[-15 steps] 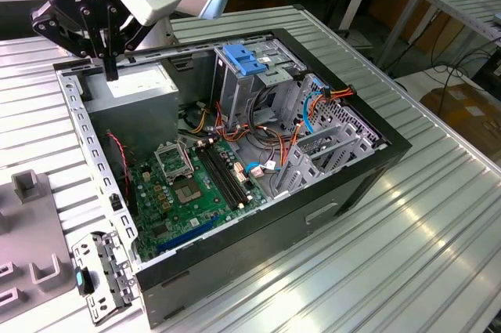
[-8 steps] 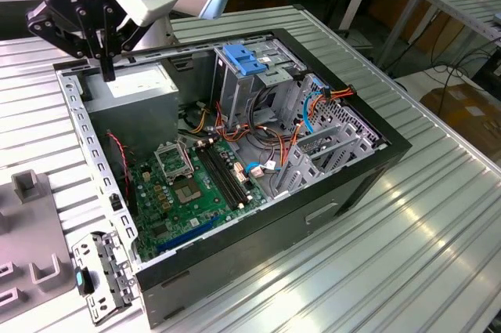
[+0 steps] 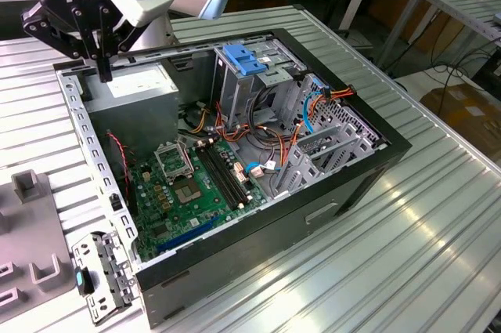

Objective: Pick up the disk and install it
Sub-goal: 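Reach for the disk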

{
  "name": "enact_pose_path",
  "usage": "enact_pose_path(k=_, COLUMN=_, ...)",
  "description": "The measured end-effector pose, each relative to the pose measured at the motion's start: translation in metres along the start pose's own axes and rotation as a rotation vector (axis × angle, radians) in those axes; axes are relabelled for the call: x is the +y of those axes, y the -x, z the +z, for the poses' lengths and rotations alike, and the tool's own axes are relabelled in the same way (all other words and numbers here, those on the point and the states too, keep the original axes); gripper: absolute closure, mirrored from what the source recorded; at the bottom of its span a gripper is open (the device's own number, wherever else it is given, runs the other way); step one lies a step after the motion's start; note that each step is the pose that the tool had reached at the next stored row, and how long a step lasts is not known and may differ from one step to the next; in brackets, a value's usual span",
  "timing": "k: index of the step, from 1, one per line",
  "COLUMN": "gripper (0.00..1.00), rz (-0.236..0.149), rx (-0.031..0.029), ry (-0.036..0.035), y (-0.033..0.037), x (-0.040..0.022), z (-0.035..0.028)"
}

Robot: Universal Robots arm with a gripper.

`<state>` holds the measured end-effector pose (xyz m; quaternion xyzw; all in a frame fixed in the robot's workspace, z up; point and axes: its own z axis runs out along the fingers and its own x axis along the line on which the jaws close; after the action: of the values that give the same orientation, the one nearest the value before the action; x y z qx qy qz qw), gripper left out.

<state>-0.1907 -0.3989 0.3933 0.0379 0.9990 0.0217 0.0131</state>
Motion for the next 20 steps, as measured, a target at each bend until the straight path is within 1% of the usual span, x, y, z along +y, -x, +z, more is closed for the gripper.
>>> enact_pose_path(k=20, gripper=0.89, rz=0.0, rx=0.0, ry=0.0, y=-0.0091, x=-0.0007, z=-0.0003)
